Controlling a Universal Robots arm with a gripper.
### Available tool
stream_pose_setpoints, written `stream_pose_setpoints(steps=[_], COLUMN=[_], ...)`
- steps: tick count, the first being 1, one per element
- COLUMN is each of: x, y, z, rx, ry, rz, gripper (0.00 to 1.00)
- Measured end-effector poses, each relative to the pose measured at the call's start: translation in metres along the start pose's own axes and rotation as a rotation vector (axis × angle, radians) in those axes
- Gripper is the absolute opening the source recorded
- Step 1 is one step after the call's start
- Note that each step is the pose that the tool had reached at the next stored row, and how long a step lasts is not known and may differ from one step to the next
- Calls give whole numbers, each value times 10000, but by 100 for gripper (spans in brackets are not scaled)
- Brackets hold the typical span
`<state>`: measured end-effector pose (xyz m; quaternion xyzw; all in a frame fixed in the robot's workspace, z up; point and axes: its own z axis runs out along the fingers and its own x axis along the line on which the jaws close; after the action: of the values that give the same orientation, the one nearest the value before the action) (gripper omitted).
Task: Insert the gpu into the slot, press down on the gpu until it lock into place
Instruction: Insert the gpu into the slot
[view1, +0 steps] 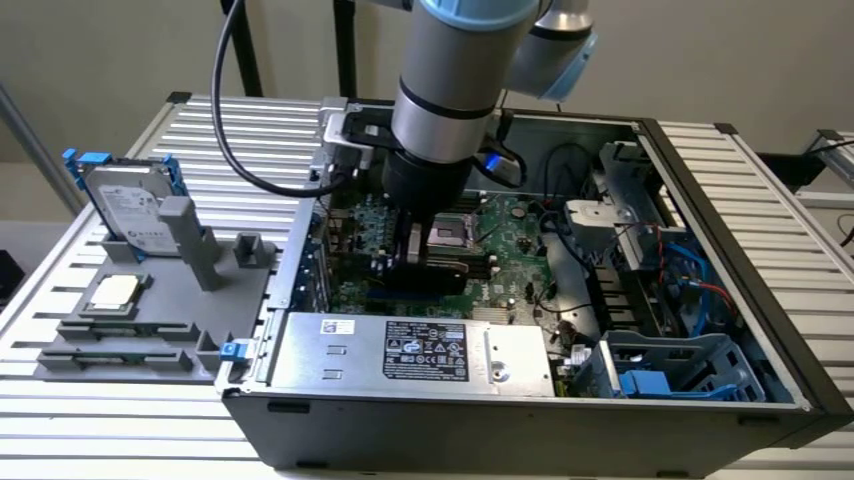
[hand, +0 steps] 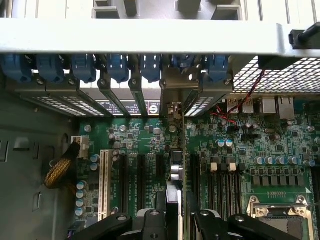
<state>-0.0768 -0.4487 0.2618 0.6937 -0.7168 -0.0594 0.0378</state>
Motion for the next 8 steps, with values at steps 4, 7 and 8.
stream_pose_setpoints(steps=[4, 7, 8], x=[0, 1, 1], y=[-2, -3, -3], z=[12, 17, 18], rx=[-1, -1, -1], ry=[1, -1, -3], rz=[6, 6, 6], gripper=[26, 26, 26])
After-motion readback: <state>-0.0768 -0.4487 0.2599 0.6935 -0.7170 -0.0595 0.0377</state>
